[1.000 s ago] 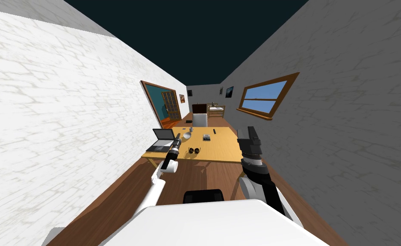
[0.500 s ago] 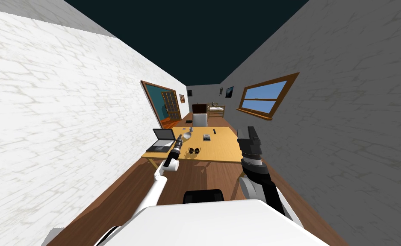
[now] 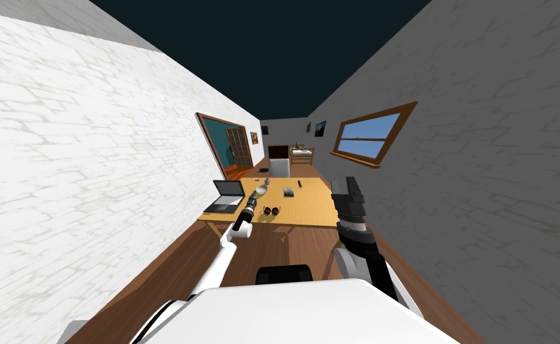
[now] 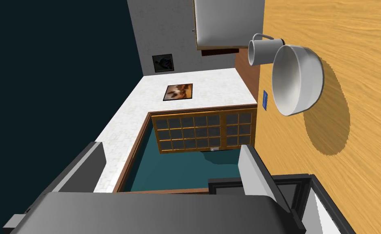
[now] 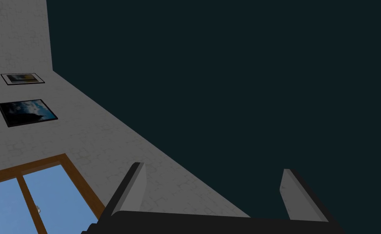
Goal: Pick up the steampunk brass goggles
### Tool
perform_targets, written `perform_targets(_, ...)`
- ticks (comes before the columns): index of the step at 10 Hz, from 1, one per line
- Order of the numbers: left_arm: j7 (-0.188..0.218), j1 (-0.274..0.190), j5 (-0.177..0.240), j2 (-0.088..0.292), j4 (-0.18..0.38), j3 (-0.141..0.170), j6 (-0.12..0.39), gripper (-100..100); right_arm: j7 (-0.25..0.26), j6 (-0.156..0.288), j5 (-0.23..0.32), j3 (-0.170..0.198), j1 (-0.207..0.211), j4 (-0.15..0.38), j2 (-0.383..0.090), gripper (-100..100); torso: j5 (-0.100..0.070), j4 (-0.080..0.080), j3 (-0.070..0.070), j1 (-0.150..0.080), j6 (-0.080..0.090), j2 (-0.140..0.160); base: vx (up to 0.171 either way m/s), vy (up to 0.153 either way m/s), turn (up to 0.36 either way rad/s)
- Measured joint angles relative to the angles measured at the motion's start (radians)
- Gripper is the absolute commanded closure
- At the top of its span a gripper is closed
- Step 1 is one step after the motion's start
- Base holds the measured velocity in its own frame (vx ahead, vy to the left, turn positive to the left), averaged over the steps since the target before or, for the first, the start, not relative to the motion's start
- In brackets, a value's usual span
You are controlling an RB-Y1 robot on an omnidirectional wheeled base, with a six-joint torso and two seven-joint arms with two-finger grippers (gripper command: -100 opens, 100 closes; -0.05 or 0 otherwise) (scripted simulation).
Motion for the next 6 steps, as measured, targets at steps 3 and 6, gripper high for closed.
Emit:
perform_targets(3,0.010,-0.031,0.009,0.002,0.083,-0.009,0.015,-100,0.000,0.000,0.000,0.000,0.000,0.000,0.000,0,0.000,0.000,0.000,0.000,0.000,0.000,0.002,0.001,-0.003)
perform_targets(6,0.015,-0.055,0.016,-0.009,0.152,-0.017,0.055,-100,0.000,0.000,0.000,0.000,0.000,0.000,0.000,0,0.000,0.000,0.000,0.000,0.000,0.000,0.004,0.002,-0.005)
